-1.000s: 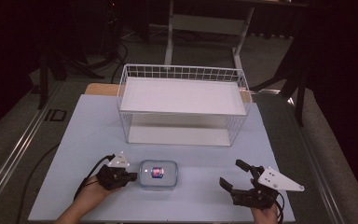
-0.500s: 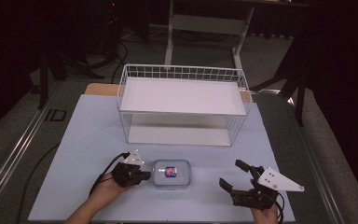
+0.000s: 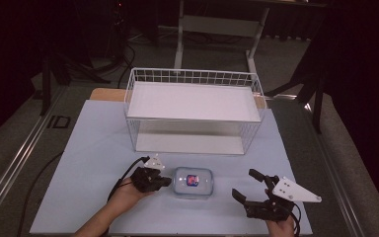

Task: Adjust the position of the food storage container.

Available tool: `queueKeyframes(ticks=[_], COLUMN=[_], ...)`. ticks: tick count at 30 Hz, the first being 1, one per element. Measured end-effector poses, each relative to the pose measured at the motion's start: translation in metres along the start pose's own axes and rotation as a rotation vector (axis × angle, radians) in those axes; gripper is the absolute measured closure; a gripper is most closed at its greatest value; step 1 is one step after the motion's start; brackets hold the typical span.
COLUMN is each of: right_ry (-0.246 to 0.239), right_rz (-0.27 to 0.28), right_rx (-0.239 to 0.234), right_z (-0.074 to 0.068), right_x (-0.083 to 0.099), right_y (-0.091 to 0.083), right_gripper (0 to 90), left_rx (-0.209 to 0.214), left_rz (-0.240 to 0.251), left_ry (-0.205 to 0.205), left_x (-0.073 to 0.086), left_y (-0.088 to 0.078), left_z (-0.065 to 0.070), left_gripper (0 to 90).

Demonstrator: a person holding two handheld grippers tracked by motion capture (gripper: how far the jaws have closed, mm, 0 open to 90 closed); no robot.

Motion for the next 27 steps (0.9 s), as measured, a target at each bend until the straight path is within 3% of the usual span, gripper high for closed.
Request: queueKeyframes(ticks=[5,11,19,23,27], right_ry=[0.003,0.011,0.006,0.006,0.011], right_rz=[-0.005,-0.013,-0.014,-0.016,-0.024], right_rx=[-0.003,-0.008,-0.010,-0.012,-0.013], right_z=[0.001,0.002,0.002,0.002,0.002], right_x=[0.001,0.002,0.003,0.003,0.004], right_y=[0.001,0.002,0.002,0.003,0.004], right_gripper=[14.0,14.0,14.0,14.0,13.6], left_rx=[0.020,0.035,0.041,0.041,0.048], left_rz=[-0.002,-0.008,0.002,0.000,0.023], left_ry=[-0.012,0.008,-0.008,-0.005,-0.024], left_x=[-0.004,-0.009,-0.014,-0.014,-0.014], left_y=[0.007,0.014,0.020,0.020,0.008], left_z=[0.004,0.012,0.012,0.013,0.014], left_gripper=[90.0,90.0,90.0,90.0,90.0])
Point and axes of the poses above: each handheld gripper's, and its own axes: y roughly forward along the jaws, x roughly out of its underside, z roughly to its right, the point moved 5 cm from there along y, roughly forward along the jaws, and after that the axes turned 1 degree about -x, right-handed, at the moved point
